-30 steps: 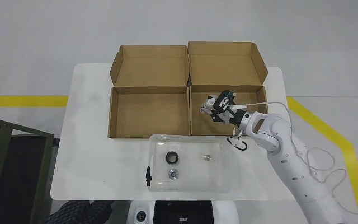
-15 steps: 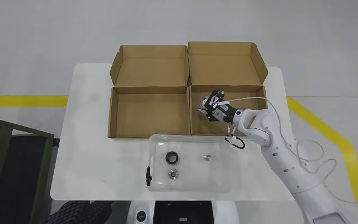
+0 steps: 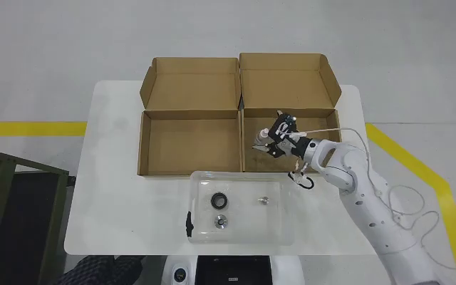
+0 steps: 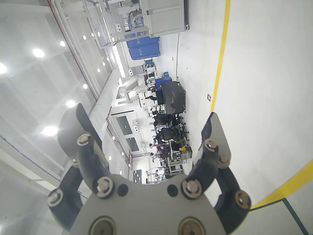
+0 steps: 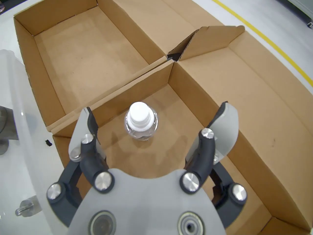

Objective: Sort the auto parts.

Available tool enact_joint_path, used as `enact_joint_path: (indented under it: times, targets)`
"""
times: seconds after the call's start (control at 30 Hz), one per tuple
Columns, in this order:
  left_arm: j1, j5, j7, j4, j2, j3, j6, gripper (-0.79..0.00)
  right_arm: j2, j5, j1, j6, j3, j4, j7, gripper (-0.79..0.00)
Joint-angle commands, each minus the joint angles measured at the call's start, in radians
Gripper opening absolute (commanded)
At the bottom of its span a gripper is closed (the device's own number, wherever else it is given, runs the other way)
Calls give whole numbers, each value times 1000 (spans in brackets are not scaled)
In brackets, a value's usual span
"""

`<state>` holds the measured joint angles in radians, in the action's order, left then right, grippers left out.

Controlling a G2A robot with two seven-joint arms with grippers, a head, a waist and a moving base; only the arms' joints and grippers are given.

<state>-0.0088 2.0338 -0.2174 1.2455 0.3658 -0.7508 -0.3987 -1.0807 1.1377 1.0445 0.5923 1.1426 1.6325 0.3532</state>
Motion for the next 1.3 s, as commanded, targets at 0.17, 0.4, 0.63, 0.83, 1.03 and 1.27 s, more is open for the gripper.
enact_joint_path:
  times: [0.17, 0.4, 0.63, 0.83, 1.03, 1.27]
  targets:
    - [0, 0, 0, 0, 0, 0, 0, 0, 29, -33, 122, 47, 121, 194, 59, 0]
    - [0, 0, 0, 0, 0, 0, 0, 0, 47, -17, 240, 107, 170, 356, 120, 0]
    - [0, 0, 0, 0, 0, 0, 0, 0, 59, 27, 325, 161, 164, 454, 152, 0]
    - [0, 0, 0, 0, 0, 0, 0, 0, 66, 89, 384, 188, 157, 499, 143, 0]
    - [0, 0, 0, 0, 0, 0, 0, 0, 74, 171, 420, 246, 139, 511, 126, 0]
    - [0, 0, 0, 0, 0, 0, 0, 0, 79, 200, 441, 274, 112, 494, 144, 0]
